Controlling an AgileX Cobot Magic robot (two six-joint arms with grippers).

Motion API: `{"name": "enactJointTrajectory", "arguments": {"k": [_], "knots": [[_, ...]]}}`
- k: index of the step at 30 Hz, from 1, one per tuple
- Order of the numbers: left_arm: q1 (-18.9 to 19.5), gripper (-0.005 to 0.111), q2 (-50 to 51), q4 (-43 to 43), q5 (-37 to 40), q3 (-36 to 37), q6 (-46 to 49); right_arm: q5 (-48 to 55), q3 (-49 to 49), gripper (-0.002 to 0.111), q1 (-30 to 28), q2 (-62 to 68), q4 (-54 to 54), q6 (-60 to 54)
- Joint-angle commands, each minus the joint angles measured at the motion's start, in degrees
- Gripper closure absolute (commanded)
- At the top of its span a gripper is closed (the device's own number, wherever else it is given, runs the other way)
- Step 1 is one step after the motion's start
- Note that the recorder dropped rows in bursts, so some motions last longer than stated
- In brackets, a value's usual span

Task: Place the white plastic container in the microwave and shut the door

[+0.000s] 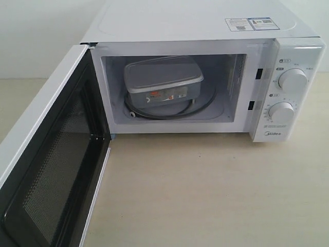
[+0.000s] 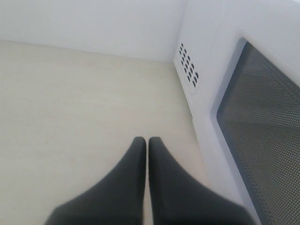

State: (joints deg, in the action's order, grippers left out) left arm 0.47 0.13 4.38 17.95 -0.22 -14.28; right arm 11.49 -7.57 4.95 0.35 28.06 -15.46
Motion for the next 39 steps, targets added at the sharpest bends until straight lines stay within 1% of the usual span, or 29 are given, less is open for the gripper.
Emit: {"name": "enactJointTrajectory", "arguments": {"k": [1,6,8,11,13,15,20,39], "knots": [[-0.39,0.103,-0.13,-0.30,-0.33,0.22,-0.37,-0.71,0.18,0.108,-0.40,-0.35,-0.11,-0.47],[-0.39,0.103,-0.13,-0.30,-0.33,0.22,-0.37,-1.03,1.59,0.108,-0.40,-0.35,-1.14,1.29],[-0.39,0.103,-0.13,-0.30,-0.33,0.22,-0.37,-0.60,3.29,0.108,-0.40,-0.35,-8.01,7.01],[-0.39,0.103,-0.13,-0.30,-0.33,0.22,-0.37,-1.47,7.06,0.108,-0.40,-0.35,-21.30,17.28],[-0.39,0.103,-0.13,-0.30,-0.33,0.22,-0.37,-1.54,7.57,0.108,-0.40,-0.35,-29.18,23.52],[-0.39,0.103,-0.13,-0.30,-0.33,0.22,-0.37,1.00,7.57,0.108,-0.40,-0.35,-32.30,26.14],[-0.39,0.103,-0.13,-0.30,-0.33,0.22,-0.37,8.02,7.57,0.108,-0.40,-0.35,-32.41,25.38],[-0.39,0.103,-0.13,-0.30,-0.33,0.22,-0.37,8.29,7.57,0.108,-0.40,-0.35,-32.64,25.48]]}}
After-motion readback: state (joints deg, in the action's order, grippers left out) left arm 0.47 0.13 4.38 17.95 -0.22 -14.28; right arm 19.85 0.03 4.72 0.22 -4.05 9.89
